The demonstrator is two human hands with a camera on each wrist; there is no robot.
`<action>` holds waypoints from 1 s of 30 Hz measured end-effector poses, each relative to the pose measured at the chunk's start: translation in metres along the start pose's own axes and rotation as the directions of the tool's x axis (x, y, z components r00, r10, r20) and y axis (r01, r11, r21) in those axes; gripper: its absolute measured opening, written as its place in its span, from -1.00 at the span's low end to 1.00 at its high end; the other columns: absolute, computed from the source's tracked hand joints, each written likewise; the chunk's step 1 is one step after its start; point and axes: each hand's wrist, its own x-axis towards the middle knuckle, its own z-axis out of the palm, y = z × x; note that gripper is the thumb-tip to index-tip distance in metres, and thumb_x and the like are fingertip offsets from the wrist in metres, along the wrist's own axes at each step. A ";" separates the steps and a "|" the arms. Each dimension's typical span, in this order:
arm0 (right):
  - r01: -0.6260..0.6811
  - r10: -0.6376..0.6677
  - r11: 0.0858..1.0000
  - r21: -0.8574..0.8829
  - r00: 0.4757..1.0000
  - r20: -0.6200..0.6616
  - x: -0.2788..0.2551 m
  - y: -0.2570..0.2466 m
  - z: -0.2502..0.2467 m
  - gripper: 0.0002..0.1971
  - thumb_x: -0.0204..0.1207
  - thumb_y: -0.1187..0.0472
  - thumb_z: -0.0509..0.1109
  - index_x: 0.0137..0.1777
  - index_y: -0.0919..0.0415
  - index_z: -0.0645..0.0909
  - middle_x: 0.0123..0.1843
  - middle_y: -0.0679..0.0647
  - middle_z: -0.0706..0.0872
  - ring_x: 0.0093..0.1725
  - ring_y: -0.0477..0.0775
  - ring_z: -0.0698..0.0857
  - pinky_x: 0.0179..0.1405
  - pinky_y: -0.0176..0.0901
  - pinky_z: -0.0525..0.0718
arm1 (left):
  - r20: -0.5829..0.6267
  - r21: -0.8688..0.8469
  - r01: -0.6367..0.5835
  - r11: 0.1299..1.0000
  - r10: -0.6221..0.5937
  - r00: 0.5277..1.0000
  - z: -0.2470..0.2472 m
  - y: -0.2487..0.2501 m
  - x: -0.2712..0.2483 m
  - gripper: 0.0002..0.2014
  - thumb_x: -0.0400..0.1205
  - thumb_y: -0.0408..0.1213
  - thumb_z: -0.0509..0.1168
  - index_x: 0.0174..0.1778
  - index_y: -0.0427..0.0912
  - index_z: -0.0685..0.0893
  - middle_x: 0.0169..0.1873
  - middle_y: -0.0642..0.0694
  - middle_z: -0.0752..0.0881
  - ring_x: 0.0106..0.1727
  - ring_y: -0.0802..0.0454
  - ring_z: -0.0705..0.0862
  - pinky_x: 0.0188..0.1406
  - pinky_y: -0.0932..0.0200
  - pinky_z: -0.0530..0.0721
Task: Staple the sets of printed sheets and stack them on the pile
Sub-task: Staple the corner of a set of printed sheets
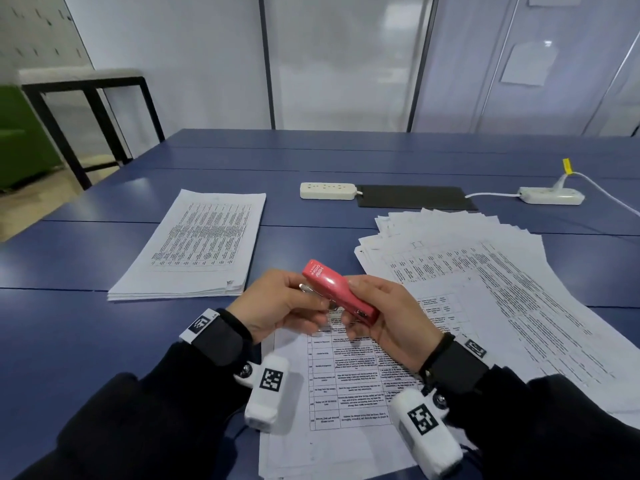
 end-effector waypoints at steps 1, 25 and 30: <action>0.001 -0.001 1.000 -0.003 1.000 -0.003 0.000 0.000 0.000 -0.49 0.50 0.07 0.53 0.32 0.45 0.70 -0.11 0.31 0.71 -0.32 0.15 0.66 -0.51 -0.08 0.70 | -0.011 0.002 -0.002 1.000 0.002 1.000 0.000 0.001 -0.001 -0.86 0.58 -0.57 0.47 0.04 -0.41 0.82 -0.24 -0.40 0.80 -0.26 -0.19 0.86 -0.36 0.16 0.85; 0.026 -0.027 0.997 -0.073 0.999 -0.018 0.001 0.003 0.001 -0.60 0.46 0.09 0.55 0.19 0.35 0.79 -0.11 0.31 0.75 -0.32 0.15 0.68 -0.45 -0.02 0.71 | -0.114 0.057 0.022 0.998 -0.015 0.993 -0.006 0.005 -0.005 -0.93 0.63 -0.49 0.46 -0.04 -0.45 0.80 -0.30 -0.33 0.79 -0.40 -0.07 0.80 -0.42 0.17 0.81; 0.015 -0.018 0.999 -0.038 0.998 -0.060 -0.002 0.000 0.000 -0.64 0.50 0.11 0.52 0.18 0.37 0.78 -0.17 0.31 0.77 -0.34 0.17 0.67 -0.47 -0.03 0.73 | -0.294 -0.012 -0.068 0.998 0.061 0.954 -0.023 0.006 -0.023 -0.95 0.59 -0.48 0.52 -0.10 -0.42 0.83 -0.30 -0.27 0.79 -0.37 -0.05 0.77 -0.35 0.11 0.84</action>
